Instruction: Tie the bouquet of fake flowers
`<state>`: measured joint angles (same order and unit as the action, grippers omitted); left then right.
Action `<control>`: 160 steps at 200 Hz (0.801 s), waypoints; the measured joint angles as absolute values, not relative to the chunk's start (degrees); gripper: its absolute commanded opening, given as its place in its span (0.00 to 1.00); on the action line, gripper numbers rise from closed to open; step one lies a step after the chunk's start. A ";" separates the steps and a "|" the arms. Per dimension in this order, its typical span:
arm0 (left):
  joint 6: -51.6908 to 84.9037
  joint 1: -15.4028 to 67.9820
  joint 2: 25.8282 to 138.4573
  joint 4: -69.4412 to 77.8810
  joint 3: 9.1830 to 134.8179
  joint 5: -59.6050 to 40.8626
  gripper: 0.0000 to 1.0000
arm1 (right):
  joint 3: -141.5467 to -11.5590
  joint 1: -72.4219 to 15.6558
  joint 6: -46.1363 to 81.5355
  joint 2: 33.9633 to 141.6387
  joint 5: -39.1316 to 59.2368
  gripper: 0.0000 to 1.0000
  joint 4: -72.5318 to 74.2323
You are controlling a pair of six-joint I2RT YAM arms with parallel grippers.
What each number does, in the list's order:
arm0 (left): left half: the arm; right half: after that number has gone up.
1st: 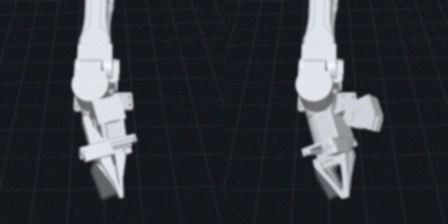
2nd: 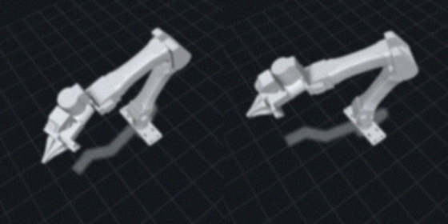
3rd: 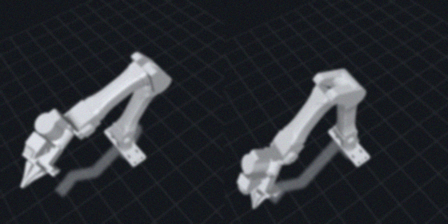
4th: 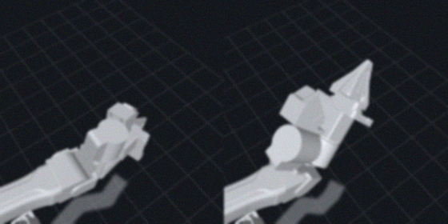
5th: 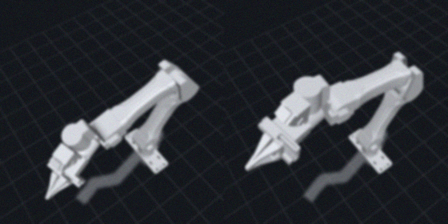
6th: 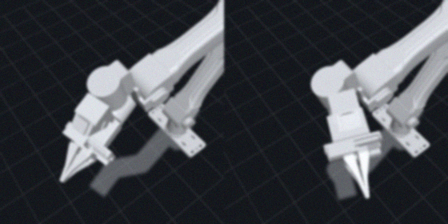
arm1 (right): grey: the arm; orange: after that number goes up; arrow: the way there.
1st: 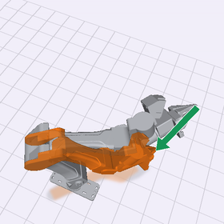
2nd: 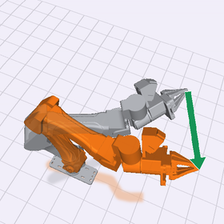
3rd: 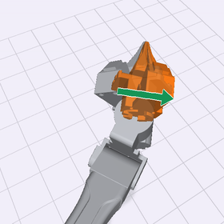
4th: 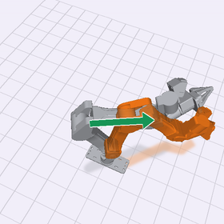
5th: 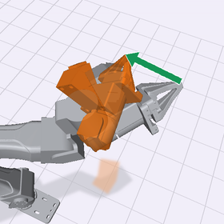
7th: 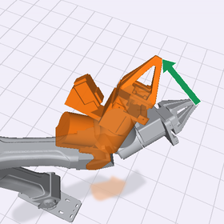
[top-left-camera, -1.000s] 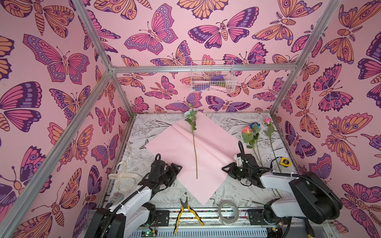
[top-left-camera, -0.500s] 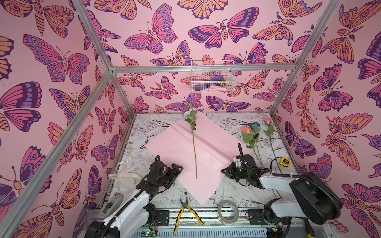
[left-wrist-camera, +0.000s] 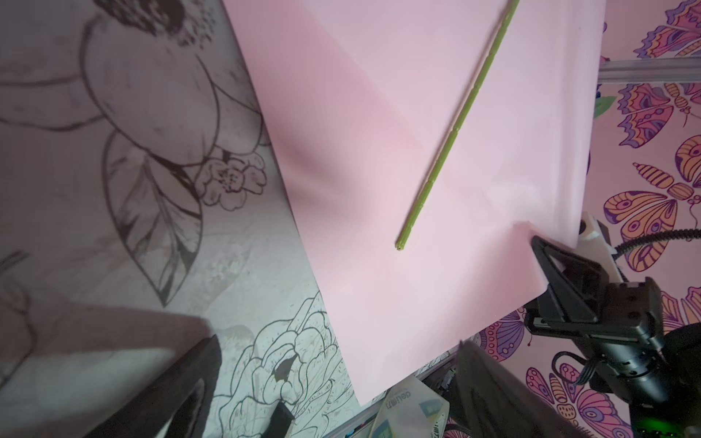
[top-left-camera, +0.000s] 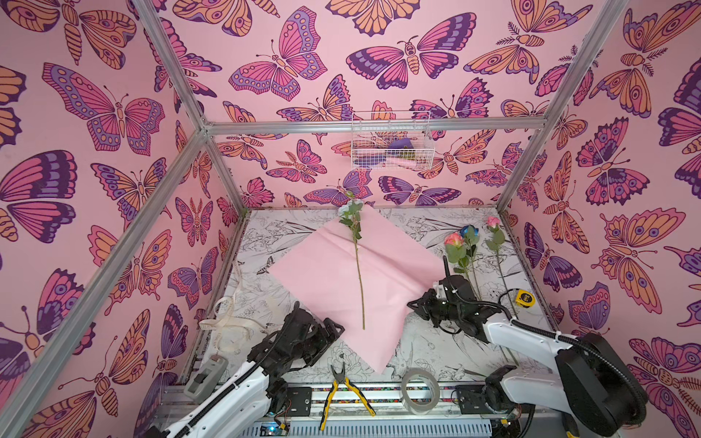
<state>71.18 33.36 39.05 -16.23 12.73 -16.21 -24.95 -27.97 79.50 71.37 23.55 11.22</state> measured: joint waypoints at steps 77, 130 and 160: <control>72.18 40.47 45.89 -6.02 12.12 -14.48 0.96 | -24.84 -28.34 92.82 79.29 22.98 0.00 25.74; 63.81 43.31 43.75 -2.76 13.61 -15.62 0.74 | -24.84 -28.56 95.79 81.76 23.03 0.00 30.70; 51.29 45.04 35.92 -1.98 15.07 -15.79 0.70 | -24.32 -28.56 96.01 81.76 23.11 0.00 31.18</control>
